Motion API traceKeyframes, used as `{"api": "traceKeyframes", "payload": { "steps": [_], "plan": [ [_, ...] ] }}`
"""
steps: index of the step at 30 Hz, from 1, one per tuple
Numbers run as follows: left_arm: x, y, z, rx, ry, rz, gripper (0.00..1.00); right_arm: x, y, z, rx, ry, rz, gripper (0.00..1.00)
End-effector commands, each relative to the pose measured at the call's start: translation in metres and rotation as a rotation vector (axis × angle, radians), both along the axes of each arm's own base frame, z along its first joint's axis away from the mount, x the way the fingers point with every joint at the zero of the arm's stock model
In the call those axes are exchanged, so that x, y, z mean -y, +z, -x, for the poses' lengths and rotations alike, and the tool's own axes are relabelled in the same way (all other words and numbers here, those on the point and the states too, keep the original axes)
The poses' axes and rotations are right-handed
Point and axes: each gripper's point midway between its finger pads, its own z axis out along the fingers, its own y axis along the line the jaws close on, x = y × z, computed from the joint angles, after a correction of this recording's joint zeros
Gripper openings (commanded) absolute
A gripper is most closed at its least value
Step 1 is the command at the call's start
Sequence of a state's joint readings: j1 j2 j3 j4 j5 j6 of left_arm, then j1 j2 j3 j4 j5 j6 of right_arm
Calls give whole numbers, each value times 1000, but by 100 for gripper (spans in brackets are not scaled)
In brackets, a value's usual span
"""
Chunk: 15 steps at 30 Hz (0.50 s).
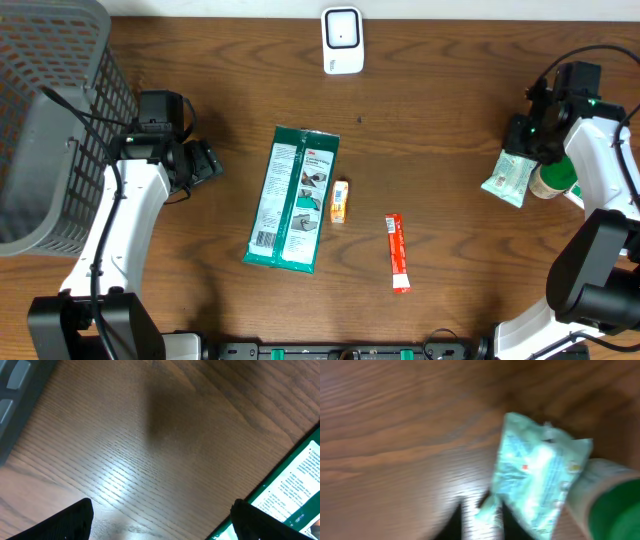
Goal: Scan the item barcode
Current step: 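Carry the wipes pouch to the right edge and release it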
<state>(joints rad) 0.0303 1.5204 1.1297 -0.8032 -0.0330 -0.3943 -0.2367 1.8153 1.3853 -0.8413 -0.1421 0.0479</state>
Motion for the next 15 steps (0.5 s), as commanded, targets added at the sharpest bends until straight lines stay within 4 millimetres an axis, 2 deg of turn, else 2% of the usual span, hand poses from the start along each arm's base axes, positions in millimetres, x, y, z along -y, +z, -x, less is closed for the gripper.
{"api": "traceKeyframes", "payload": {
  "steps": [1, 5, 9, 12, 15],
  "plan": [
    [-4, 3, -1, 7, 4, -17, 89, -26, -1, 2, -1, 44, -102, 1],
    [-4, 3, -1, 7, 4, -17, 89, -31, -24, 6, -8, 58, -82, 1],
    [-4, 3, -1, 7, 3, -17, 89, -27, -52, 10, 11, 53, -34, 1],
    [-4, 3, -1, 7, 4, -17, 89, -18, -75, 15, 38, 36, 23, 3],
    [-4, 3, -1, 7, 4, -17, 89, 2, -83, 21, 25, -4, 128, 3]
  ]
}}
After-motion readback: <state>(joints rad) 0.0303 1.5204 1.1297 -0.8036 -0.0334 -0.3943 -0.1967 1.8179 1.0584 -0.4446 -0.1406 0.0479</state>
